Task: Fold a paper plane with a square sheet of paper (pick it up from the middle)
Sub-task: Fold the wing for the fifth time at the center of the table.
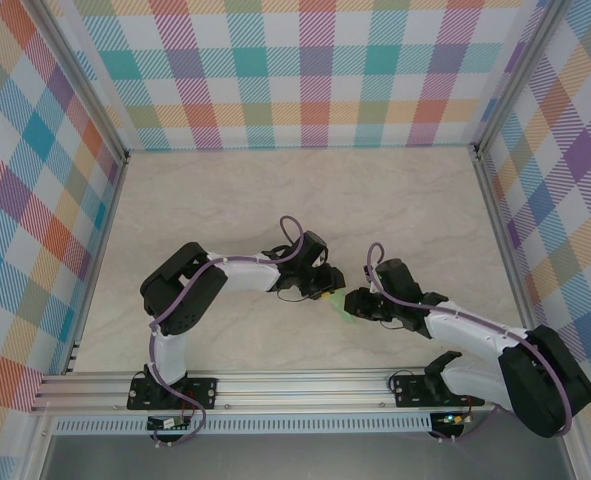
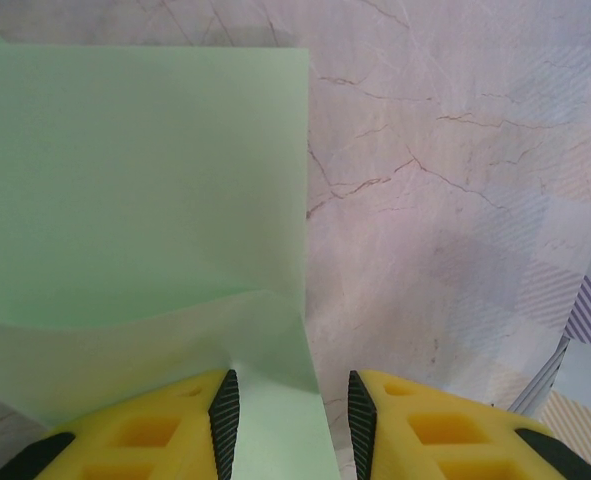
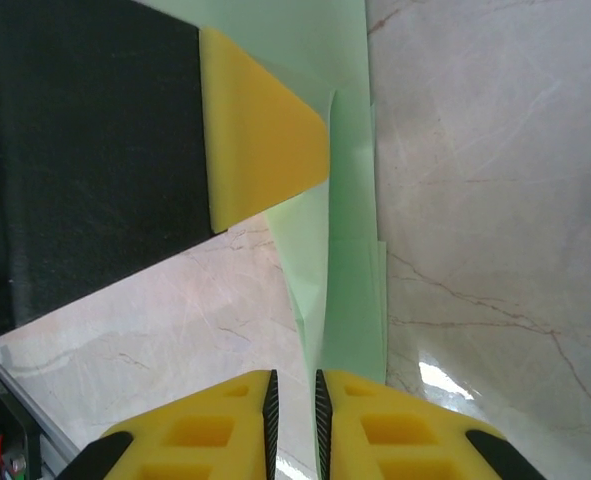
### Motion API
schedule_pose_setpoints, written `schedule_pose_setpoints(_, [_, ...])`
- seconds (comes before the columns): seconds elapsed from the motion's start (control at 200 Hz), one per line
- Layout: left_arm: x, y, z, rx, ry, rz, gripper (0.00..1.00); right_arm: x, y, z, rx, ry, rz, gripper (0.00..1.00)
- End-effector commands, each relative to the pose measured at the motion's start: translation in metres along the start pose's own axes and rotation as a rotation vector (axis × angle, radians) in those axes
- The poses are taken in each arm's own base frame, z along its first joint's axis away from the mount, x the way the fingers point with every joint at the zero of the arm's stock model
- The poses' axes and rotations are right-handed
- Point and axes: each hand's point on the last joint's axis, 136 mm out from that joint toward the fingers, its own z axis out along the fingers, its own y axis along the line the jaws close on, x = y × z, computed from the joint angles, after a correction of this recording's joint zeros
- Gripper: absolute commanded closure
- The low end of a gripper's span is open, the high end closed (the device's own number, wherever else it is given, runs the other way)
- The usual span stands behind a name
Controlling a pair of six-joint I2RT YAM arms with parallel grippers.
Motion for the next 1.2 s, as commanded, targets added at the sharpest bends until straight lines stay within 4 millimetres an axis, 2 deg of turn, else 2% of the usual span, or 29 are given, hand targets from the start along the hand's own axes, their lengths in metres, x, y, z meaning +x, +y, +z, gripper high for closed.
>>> schedule_pose_setpoints(0.0, [0.009, 0.001, 0.006, -0.022, 0.036, 0.018, 0.63, 0.007, 0.004, 0.002, -0.016, 0.061, -0.011, 0.79])
schedule_pose_setpoints(0.2, [0.009, 0.000, 0.005, -0.022, 0.035, 0.018, 0.63, 0.010, -0.001, 0.002, 0.007, 0.074, 0.003, 0.77])
schedule_pose_setpoints(0.33, [0.010, 0.001, 0.005, -0.025, 0.038, 0.021, 0.64, 0.011, 0.004, 0.002, -0.018, 0.086, -0.001, 0.82])
schedule_pose_setpoints(0.47, [0.011, 0.003, 0.006, -0.032, 0.038, 0.017, 0.64, 0.018, -0.001, 0.002, -0.005, 0.111, 0.004, 0.83])
schedule_pose_setpoints(0.575, [0.011, 0.005, 0.007, -0.038, 0.038, 0.014, 0.64, 0.025, -0.003, 0.003, -0.015, 0.135, 0.007, 0.88])
schedule_pose_setpoints(0.76, [0.010, 0.009, 0.008, -0.049, 0.034, 0.006, 0.64, 0.040, -0.020, 0.010, 0.026, 0.189, 0.047, 0.89])
schedule_pose_setpoints(0.96, [0.010, 0.011, 0.007, -0.062, 0.032, 0.000, 0.65, 0.049, -0.027, 0.013, 0.045, 0.222, 0.057, 0.89])
schedule_pose_setpoints(1.08, [0.011, 0.011, 0.008, -0.061, 0.037, 0.000, 0.65, 0.047, -0.016, 0.008, 0.002, 0.222, 0.040, 0.86])
schedule_pose_setpoints(1.2, [0.011, 0.011, 0.008, -0.059, 0.038, 0.000, 0.65, 0.036, -0.003, -0.001, -0.015, 0.189, 0.011, 0.81])
